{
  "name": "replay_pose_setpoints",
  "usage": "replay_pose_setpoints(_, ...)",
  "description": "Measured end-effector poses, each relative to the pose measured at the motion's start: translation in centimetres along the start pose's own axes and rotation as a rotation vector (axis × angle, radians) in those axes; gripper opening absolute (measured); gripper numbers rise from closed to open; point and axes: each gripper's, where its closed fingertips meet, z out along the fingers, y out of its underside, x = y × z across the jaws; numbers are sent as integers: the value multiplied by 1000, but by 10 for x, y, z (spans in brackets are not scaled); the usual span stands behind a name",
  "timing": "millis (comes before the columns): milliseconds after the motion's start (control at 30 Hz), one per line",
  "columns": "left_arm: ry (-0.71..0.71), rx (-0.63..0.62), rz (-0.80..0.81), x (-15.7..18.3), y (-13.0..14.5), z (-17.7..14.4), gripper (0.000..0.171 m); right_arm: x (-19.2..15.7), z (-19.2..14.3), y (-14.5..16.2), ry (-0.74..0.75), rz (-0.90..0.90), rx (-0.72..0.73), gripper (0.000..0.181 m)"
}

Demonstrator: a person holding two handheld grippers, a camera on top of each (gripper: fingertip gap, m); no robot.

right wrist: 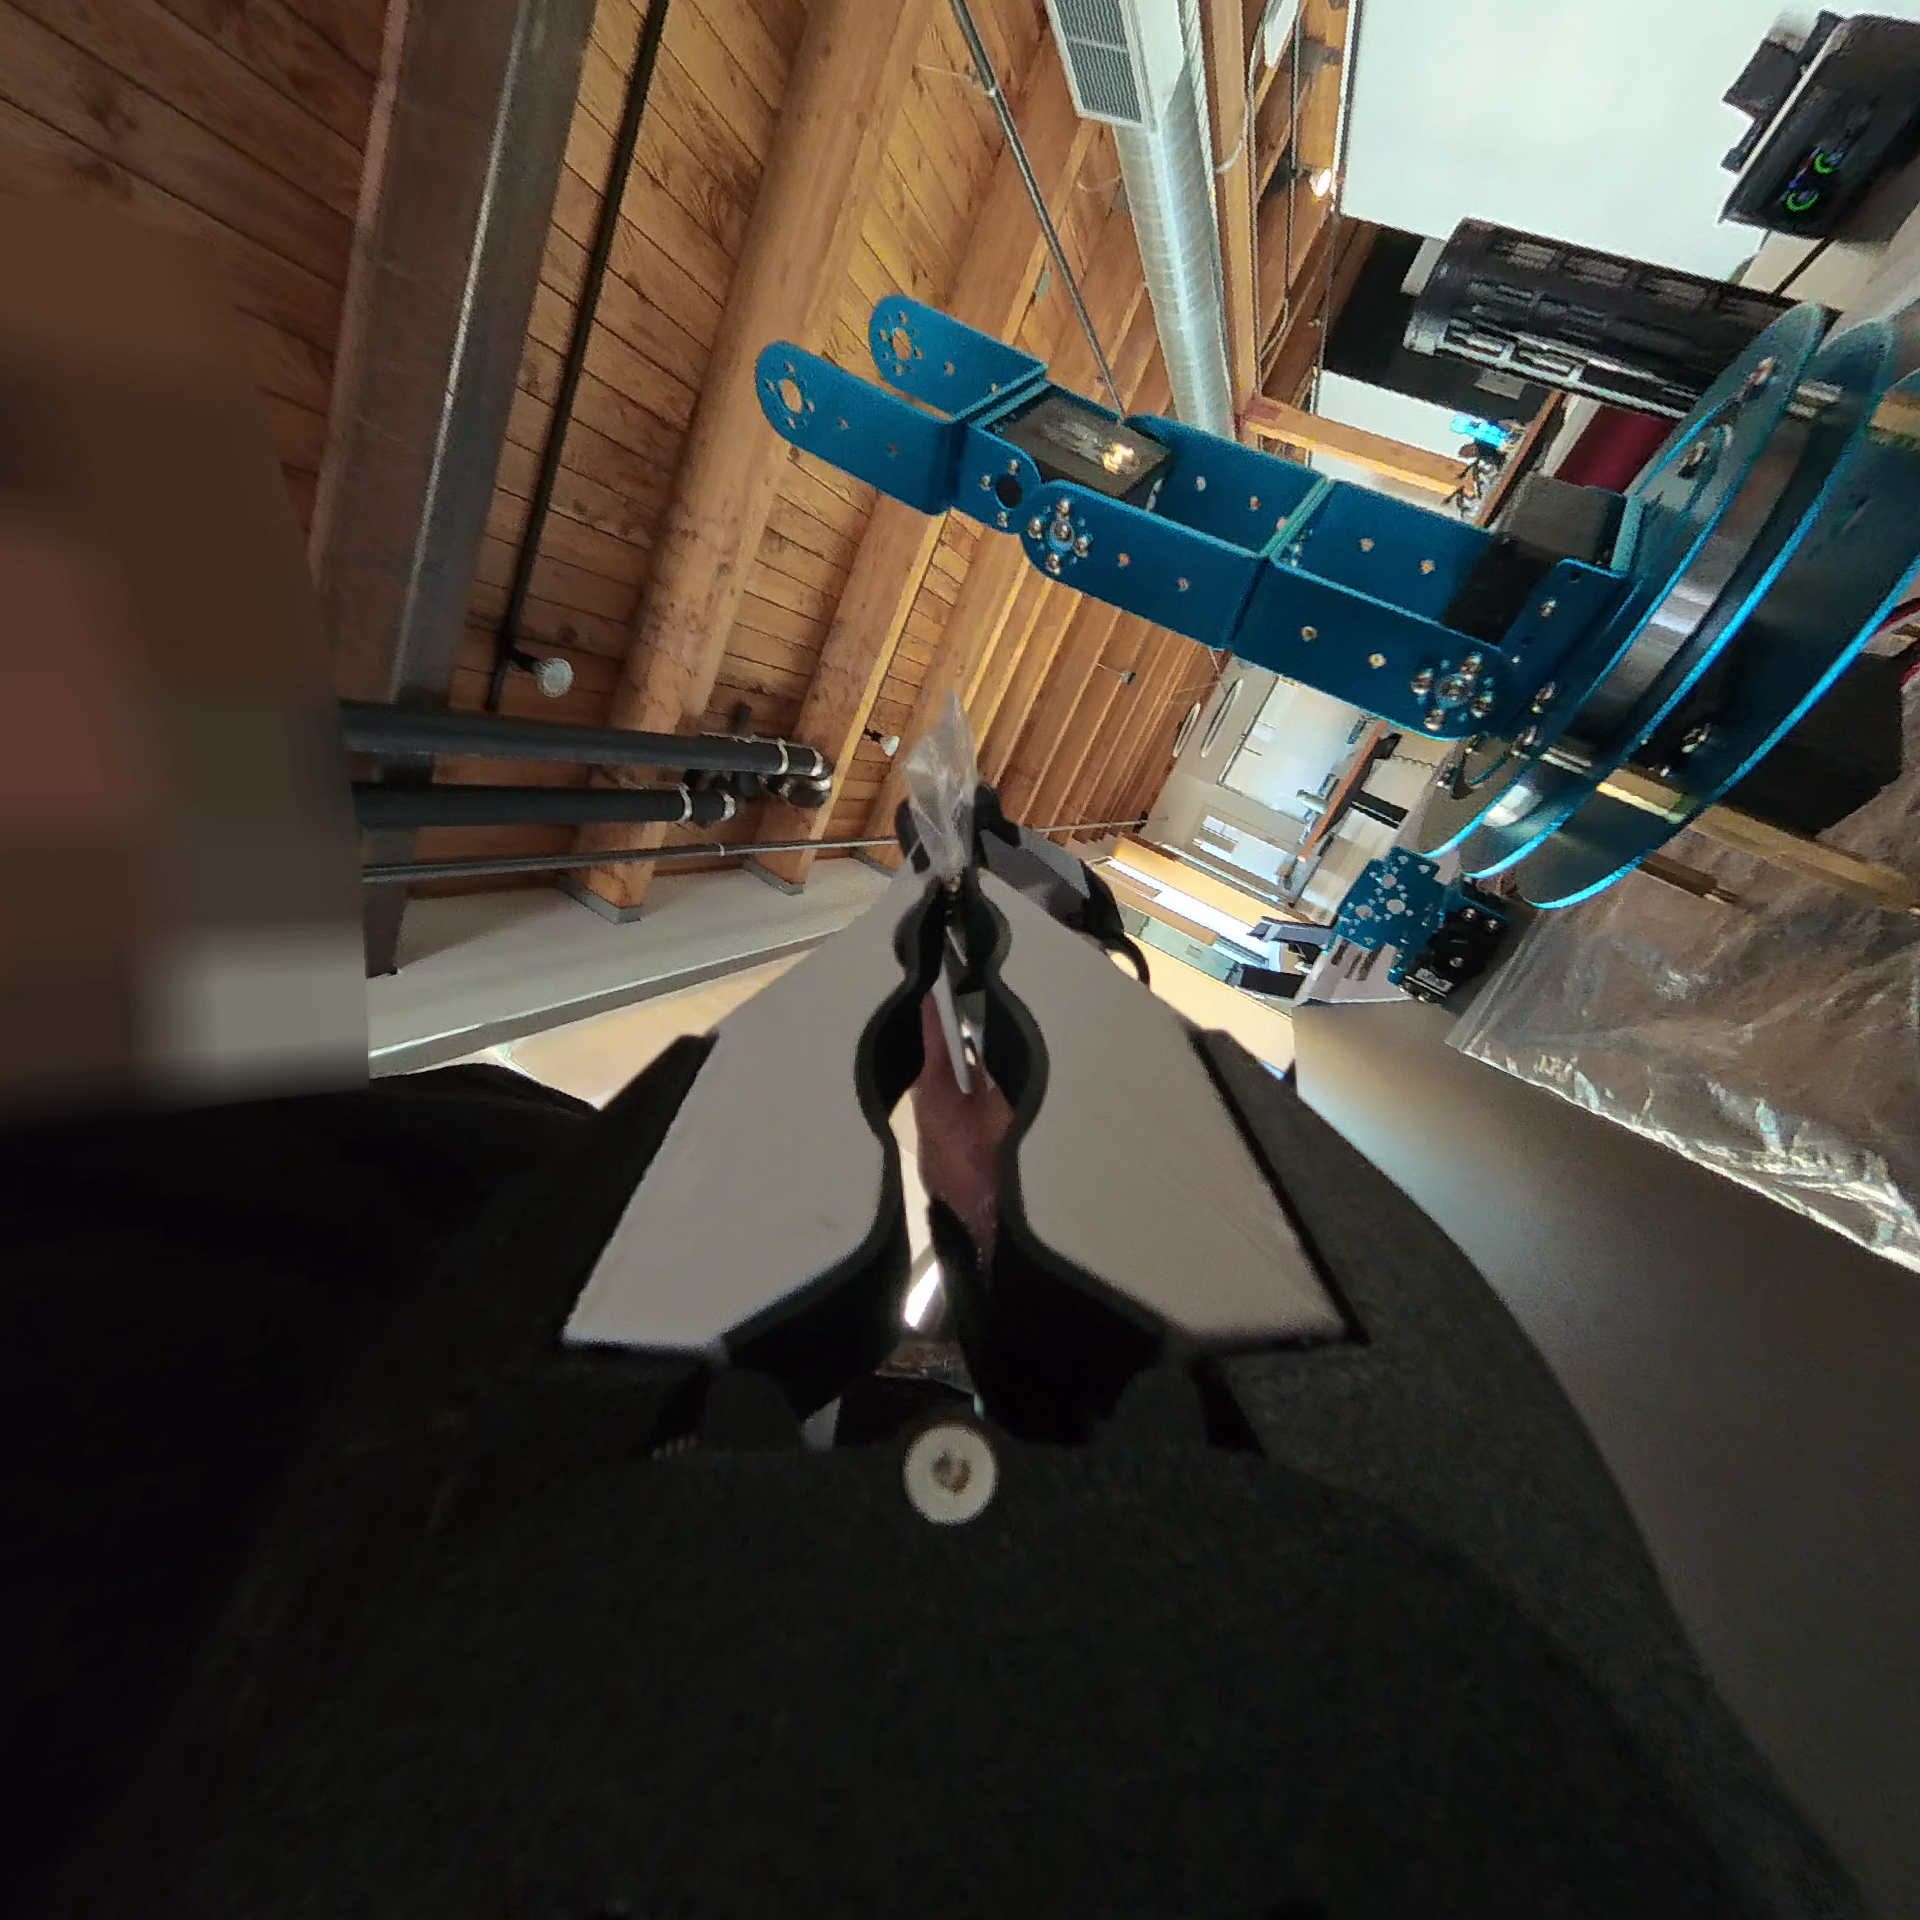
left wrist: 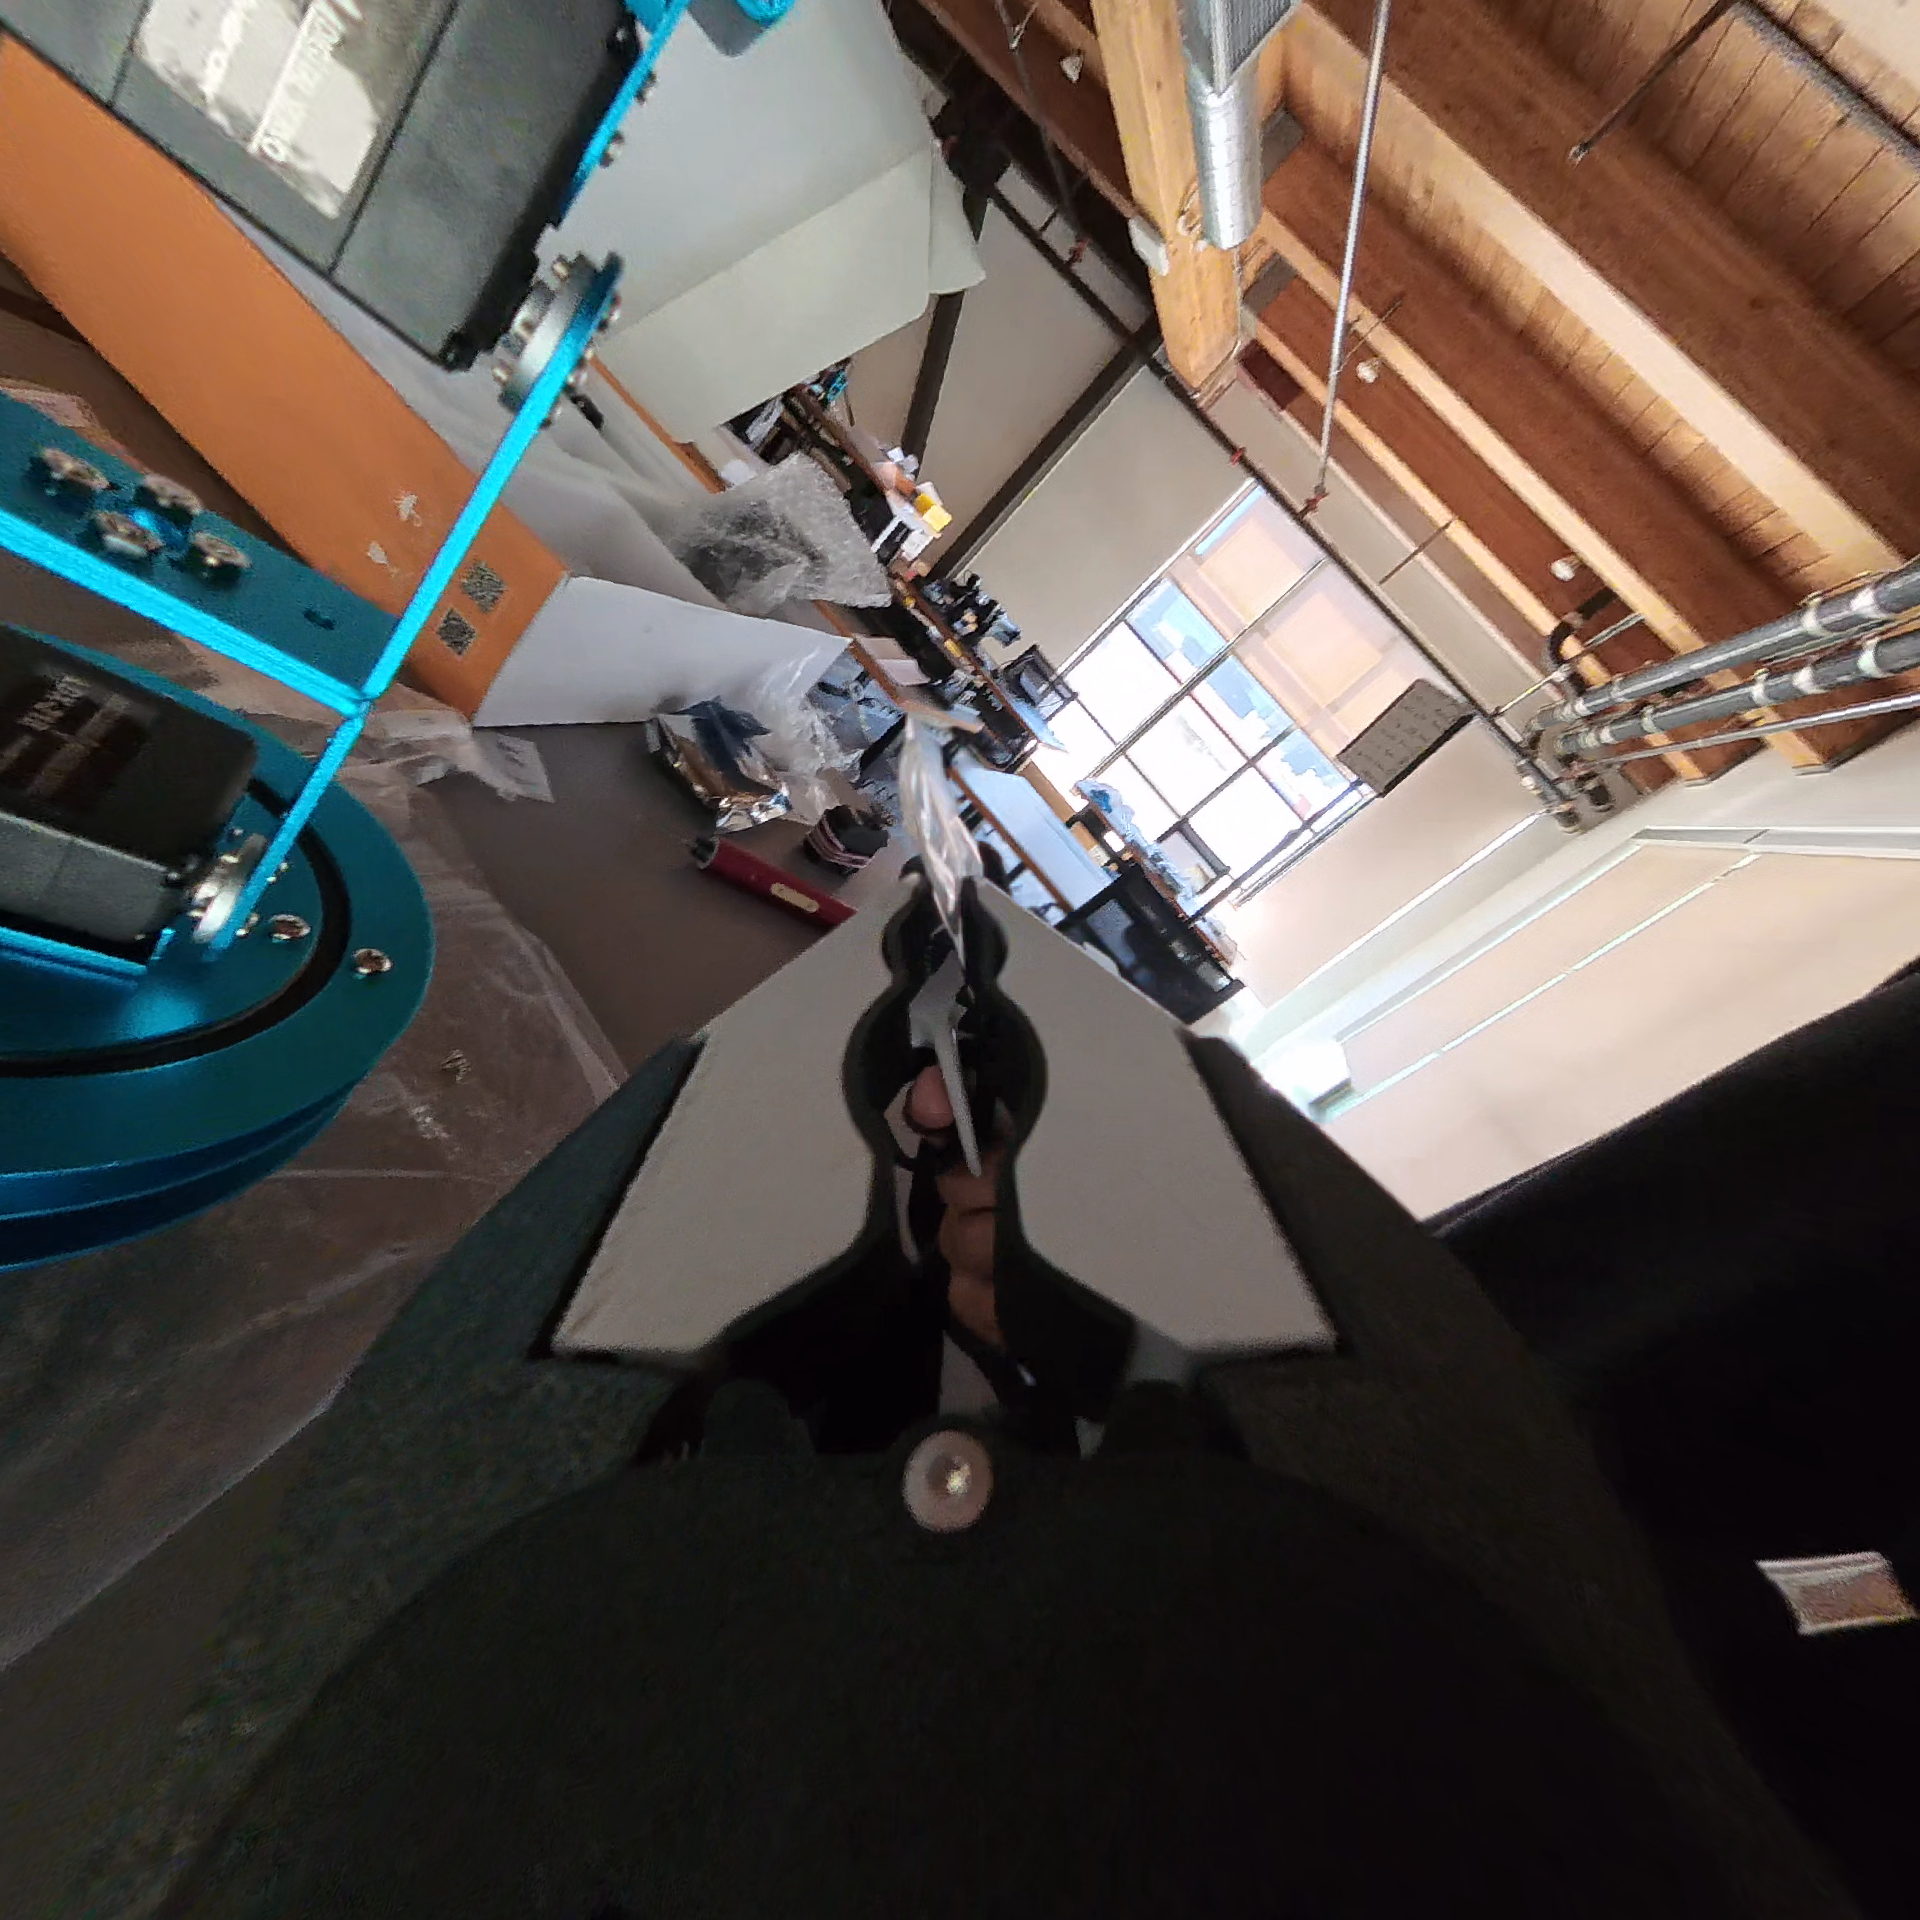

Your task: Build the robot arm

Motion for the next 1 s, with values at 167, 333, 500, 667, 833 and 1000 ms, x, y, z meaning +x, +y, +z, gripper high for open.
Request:
replay_pose_setpoints(167,14,-18,21,4,-1,-1,0,3,1,2,15,-10,-18,2)
replay_pose_setpoints(333,18,-184,114,10,14,-4,0,2,-12,-8,131,-332,-178,28)
replay_pose_setpoints(500,28,-444,300,12,46,-11,0,-6,-13,26,148,-655,-673,24)
replay_pose_setpoints(667,102,-489,333,25,56,-13,0,-8,-11,34,100,-611,-759,21)
replay_pose_setpoints(833,113,-488,338,31,63,-13,0,-14,-11,38,37,-512,-734,24)
replay_pose_setpoints(1000,127,-496,312,35,71,-12,0,-17,-12,52,2,-524,-780,4)
